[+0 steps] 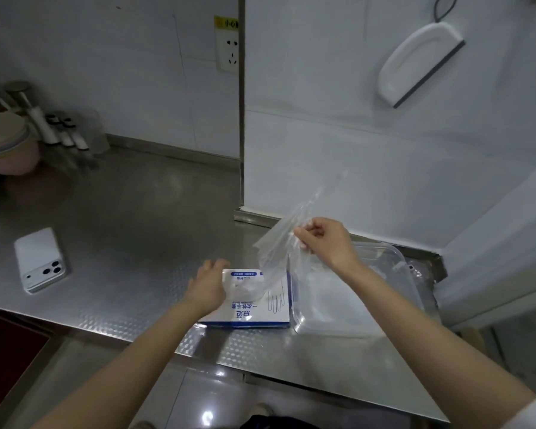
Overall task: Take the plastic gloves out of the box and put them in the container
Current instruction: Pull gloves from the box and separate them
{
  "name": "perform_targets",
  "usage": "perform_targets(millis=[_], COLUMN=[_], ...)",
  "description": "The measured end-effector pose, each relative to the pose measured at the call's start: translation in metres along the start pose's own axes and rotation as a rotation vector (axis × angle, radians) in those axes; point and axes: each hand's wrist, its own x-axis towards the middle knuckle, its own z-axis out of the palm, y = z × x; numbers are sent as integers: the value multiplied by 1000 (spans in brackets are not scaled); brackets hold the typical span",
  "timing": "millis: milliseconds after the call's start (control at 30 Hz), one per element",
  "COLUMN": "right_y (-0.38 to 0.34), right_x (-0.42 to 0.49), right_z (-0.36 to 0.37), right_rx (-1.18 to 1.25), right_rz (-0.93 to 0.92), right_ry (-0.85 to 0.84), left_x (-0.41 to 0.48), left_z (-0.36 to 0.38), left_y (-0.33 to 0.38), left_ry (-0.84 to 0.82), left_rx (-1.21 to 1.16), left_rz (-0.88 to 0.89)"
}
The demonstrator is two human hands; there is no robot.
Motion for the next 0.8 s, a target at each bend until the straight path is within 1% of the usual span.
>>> perform_targets(millis=[67, 100, 133, 167, 233, 300, 333, 400, 500, 633, 733, 800], right_y=[4, 6, 6, 6, 5, 5, 5, 7, 17, 27, 30, 27], right_x=[-7, -11, -15, -19, -27, -32, -35, -39, -43, -52, -58, -61], right_z=[-7, -9, -11, -12, -16, -21, -25, -34, -52, -73, -80, -79], right_rx=[-11, -9, 8, 47, 113, 144, 154, 168, 126, 104, 216, 277], right_rz=[0, 8, 20, 33, 41, 41, 43, 72, 134, 137, 159, 194], right_ry=[-41, -75, -119, -171, -270, -359, -402, -467, -495, -503, -510, -548], left_x=[-2, -4, -7, -9, -11, -10, -7, -5, -4, -2, -3, -5], left_z=[-13, -22, -30, -37, -44, -49, -49, -52, -53, -59, -57, -53], left_y=[16, 29, 42, 55, 78, 89, 91, 94, 98, 102, 110, 119], left_ry=[220, 247, 191, 73, -210, -439, -518, -620, -616, -590, -588, -613], left_rx=[-342, -510, -651, -737, -750, -753, -770, -803, -851, -891, -862, -808], left_rz=[16, 30, 42, 67, 139, 199, 221, 258, 250, 251, 275, 319])
